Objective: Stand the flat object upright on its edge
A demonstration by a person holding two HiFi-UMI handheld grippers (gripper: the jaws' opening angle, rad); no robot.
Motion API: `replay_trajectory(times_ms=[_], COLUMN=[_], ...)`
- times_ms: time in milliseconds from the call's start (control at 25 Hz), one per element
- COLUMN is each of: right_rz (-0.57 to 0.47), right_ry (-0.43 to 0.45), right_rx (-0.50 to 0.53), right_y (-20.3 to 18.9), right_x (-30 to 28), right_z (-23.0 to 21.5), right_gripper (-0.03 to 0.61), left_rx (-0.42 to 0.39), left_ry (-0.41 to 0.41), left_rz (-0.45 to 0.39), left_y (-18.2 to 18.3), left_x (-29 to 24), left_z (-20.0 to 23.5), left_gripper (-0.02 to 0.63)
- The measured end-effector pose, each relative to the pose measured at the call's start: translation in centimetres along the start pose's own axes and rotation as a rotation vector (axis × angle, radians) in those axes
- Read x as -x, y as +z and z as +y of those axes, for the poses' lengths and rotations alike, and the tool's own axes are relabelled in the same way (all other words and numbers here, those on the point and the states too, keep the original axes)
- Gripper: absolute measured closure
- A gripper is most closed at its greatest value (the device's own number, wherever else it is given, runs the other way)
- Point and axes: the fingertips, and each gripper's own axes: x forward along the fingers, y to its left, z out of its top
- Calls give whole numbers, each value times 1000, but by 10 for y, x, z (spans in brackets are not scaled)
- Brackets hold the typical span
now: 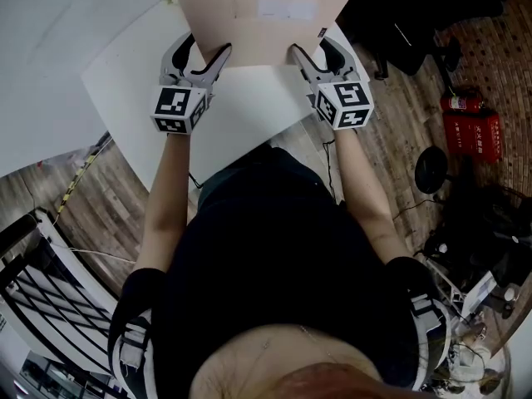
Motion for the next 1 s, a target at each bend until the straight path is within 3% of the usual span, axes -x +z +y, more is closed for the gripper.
replay_trajectory(times_ms=[320, 1000], right_rz=[2, 151], right_ry=[-40, -86], right_rx=[37, 70], right_y=[-13, -90], right_x=[8, -2], right_z=[-13, -24], right_gripper=[339, 344], left_rx=[-28, -18], left_ry=[9, 10], left_rz=[22, 185], left_y=[-7, -84], left_x=[-10, -29], left_z=[-15, -33], left_gripper=[302, 310])
